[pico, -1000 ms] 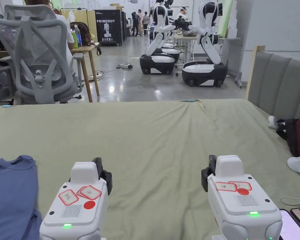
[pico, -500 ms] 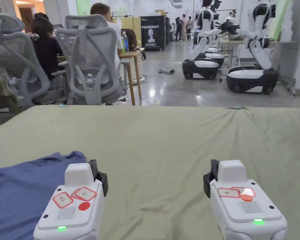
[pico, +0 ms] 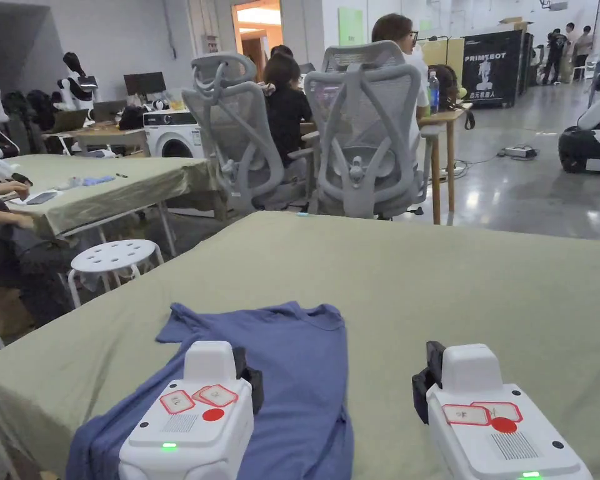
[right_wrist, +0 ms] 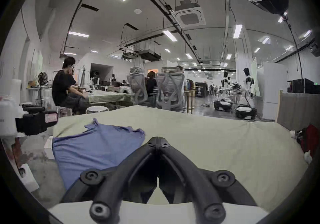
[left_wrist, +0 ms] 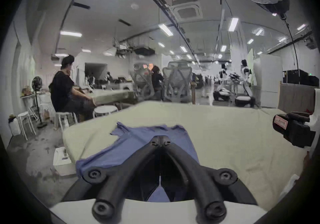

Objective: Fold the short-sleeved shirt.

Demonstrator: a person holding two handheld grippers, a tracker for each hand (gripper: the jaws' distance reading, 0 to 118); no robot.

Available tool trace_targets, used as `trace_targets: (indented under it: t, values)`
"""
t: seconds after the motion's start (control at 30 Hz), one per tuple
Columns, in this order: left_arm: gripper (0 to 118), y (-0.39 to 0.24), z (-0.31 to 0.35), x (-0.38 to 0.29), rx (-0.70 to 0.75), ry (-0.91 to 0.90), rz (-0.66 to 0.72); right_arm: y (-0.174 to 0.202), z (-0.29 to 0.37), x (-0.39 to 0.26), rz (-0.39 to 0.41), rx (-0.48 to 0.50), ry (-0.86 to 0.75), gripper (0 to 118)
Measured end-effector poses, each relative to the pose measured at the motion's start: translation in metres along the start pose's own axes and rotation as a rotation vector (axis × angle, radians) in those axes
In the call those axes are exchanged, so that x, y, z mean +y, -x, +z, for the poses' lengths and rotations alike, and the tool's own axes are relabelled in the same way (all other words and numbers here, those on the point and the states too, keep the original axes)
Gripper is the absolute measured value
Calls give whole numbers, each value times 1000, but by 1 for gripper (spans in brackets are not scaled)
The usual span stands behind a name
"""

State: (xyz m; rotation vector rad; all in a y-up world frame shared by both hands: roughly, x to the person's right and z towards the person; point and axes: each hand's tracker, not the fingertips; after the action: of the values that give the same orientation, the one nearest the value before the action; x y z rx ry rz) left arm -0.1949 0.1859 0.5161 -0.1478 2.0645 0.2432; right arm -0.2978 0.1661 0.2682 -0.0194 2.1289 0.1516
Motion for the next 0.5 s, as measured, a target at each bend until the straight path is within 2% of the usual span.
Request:
trace_targets:
  t: [0.07,0.17,0.2,0.23,0.27,0.3,0.33,0.37,0.43,0.5]
  values:
    - [0,1,-30,11,-62,156,77,-2,-5,-2,3,6,5,1]
    - [2,-6,-87,18,-134,258,124,-4,-12,-4,17,10,5,1]
    - [35,-10,-113,19,-127,294,106,-6,-16,-6,22,14,6,1]
    - [76,-20,-134,20,-114,323,60,-8,-20,-7,26,19,9,1]
    - [111,-27,-161,21,-105,361,6,-10,-24,-9,35,22,12,1]
    - [113,-33,-191,19,-114,412,-45,-10,-26,-7,47,24,16,1]
    - [105,-48,-204,17,-158,402,-76,-13,-31,-9,55,23,19,1]
    - [104,-62,-221,15,-149,409,-106,-15,-35,-10,58,25,22,1]
    - [105,-80,-264,10,-122,458,-136,-20,-48,-17,60,33,30,2]
    - [104,-84,-309,1,-111,525,-111,-26,-60,-23,54,35,38,2]
